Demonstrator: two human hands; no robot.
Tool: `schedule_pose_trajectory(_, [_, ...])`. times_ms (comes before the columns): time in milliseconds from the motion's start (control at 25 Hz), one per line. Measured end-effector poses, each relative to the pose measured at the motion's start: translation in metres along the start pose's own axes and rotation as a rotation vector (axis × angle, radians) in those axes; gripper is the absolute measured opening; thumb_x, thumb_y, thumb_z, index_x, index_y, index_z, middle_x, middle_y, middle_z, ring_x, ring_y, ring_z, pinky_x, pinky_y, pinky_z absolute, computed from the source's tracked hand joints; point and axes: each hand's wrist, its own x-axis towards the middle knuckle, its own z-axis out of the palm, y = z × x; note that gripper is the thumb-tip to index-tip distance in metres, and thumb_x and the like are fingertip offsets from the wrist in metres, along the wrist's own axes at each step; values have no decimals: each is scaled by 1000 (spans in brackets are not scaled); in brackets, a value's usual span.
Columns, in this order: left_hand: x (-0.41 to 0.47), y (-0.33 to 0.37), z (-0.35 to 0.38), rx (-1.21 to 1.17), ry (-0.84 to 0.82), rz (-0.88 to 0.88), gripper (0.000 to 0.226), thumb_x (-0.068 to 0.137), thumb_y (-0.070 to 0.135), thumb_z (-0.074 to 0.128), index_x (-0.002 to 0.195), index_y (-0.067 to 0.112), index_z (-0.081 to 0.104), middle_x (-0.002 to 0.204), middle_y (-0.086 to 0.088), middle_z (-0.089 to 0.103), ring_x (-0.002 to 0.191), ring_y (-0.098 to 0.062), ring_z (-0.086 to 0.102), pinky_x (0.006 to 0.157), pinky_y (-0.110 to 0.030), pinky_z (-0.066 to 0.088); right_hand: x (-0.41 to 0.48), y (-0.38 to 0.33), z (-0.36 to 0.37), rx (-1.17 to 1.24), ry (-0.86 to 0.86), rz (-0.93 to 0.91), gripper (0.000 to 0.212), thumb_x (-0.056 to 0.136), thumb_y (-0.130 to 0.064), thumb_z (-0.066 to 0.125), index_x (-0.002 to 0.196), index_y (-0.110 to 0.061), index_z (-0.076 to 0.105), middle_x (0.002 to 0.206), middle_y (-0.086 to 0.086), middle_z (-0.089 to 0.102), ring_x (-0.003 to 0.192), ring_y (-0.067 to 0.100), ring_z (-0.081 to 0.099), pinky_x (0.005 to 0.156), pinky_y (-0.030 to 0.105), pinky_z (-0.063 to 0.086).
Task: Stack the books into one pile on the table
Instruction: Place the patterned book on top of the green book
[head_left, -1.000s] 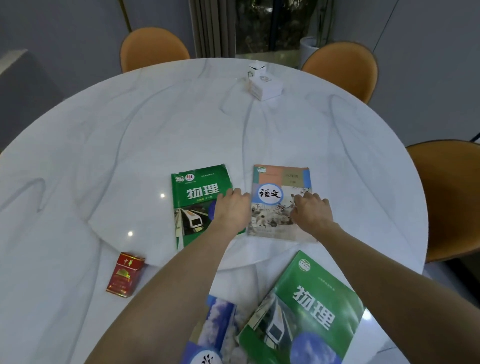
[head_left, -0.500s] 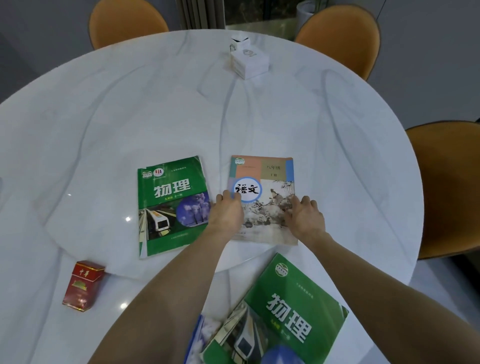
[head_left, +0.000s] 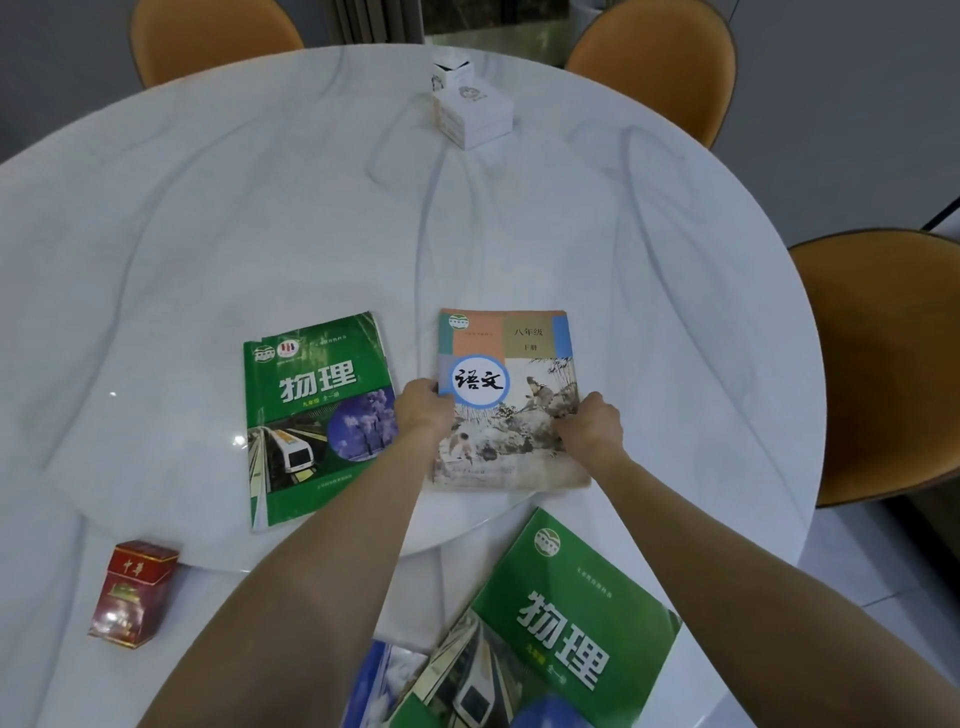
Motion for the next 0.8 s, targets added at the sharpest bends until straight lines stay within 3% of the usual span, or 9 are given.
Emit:
schedule_pose_trajectory(120, [-10, -4, 1, -97, -37, 32, 31, 97, 7, 41, 126, 6, 52, 124, -18, 60, 94, -33, 58, 71, -38, 52, 5, 1, -2, 81, -31, 30, 30, 82, -12, 58, 107, 5, 55, 110, 21, 61, 83, 30, 54, 70, 33, 49])
schedule_pose_trajectory(200, [-15, -9, 2, -164, -34, 56, 32, 99, 8, 36, 129, 9, 48, 124, -19, 58, 83, -27, 51, 64, -30, 43, 2, 0, -5, 118, -47, 36, 11, 84, -10, 56, 86, 1, 55, 93, 17, 58, 72, 27, 50, 51, 23, 40])
schedule_pose_trajectory(280, [-17, -11, 0, -218, -21, 64, 32, 100, 8, 35, 129, 12, 47, 125, -19, 57, 82, -28, 52, 65, -29, 39, 3, 0, -6, 167, -53, 69, 23, 85, -11, 57, 65, -6, 47, 80, 13, 52, 57, 23, 44, 43, 21, 29])
schedule_pose_trajectory(360, [-19, -13, -7, -288, -18, 62, 33, 100, 9, 36, 131, 14, 48, 124, -19, 57, 76, -24, 52, 63, -31, 43, -1, -2, -8, 231, -78, 93, 34, 84, -12, 61, 57, -8, 41, 67, 10, 47, 50, 20, 38, 45, 21, 30])
schedule_pose_trajectory(520, [-18, -17, -30, -434, -13, 65, 35, 100, 10, 40, 132, 18, 50, 107, -5, 58, 80, -20, 50, 65, -32, 45, -9, -14, -9, 357, -107, 69, 23, 86, -14, 62, 69, -6, 49, 69, 11, 50, 69, 28, 48, 62, 32, 46])
schedule_pose_trajectory(600, [-16, -20, -47, -468, 10, 64, 36, 100, 11, 40, 134, 18, 49, 111, -2, 58, 84, -20, 52, 63, -29, 45, -14, -29, -6, 400, -102, 15, 13, 87, -15, 62, 82, -6, 54, 72, 12, 53, 73, 28, 50, 66, 33, 48])
schedule_pose_trajectory(720, [-9, -33, -74, -506, 51, 5, 39, 100, 14, 42, 139, 18, 44, 123, -5, 56, 89, -21, 52, 59, -25, 46, -22, -57, 4, 416, -99, -55, 19, 85, -19, 66, 97, -12, 53, 88, 13, 58, 67, 24, 53, 64, 32, 49])
schedule_pose_trajectory(800, [-1, -47, -92, -523, 89, -20, 40, 100, 15, 43, 140, 19, 43, 132, -13, 55, 94, -28, 56, 64, -27, 48, -29, -78, 15, 411, -122, -88, 21, 84, -18, 67, 99, -14, 53, 91, 12, 60, 65, 21, 53, 66, 34, 51])
